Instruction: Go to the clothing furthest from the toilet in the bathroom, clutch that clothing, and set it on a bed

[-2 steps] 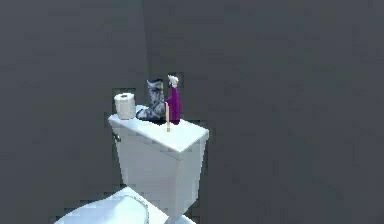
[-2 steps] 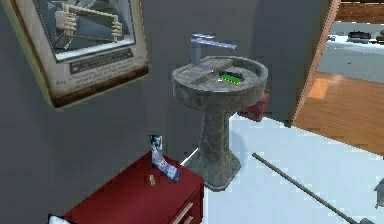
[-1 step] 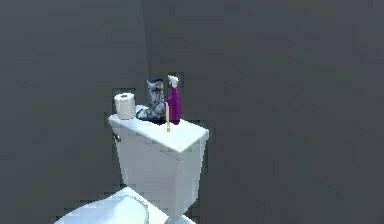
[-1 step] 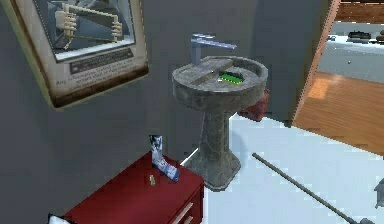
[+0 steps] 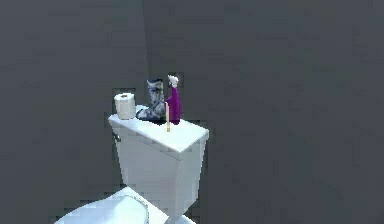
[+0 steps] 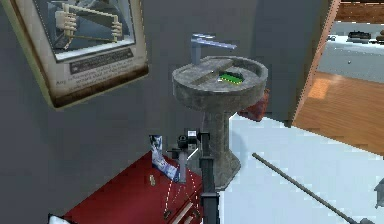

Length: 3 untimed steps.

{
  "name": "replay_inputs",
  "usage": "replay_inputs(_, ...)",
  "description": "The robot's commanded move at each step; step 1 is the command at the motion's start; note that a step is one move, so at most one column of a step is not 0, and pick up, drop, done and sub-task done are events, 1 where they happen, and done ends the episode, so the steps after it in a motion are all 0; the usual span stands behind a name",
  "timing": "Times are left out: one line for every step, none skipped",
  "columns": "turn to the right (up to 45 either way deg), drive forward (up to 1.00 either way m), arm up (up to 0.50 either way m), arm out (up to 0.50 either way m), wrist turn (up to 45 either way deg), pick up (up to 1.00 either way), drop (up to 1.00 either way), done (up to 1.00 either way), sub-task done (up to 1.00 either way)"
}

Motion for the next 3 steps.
replay_inputs(0.0, 0.0, 0.0, 0.0, 45.0, 0.0, 0.0, 0.0, 0.0)
replay_inputs(0.0, 0.0, 0.0, 0.0, 45.0, 0.0, 0.0, 0.0, 0.0)
replay_inputs(0.0, 0.0, 0.0, 0.0, 45.0, 0.0, 0.0, 0.0, 0.0)
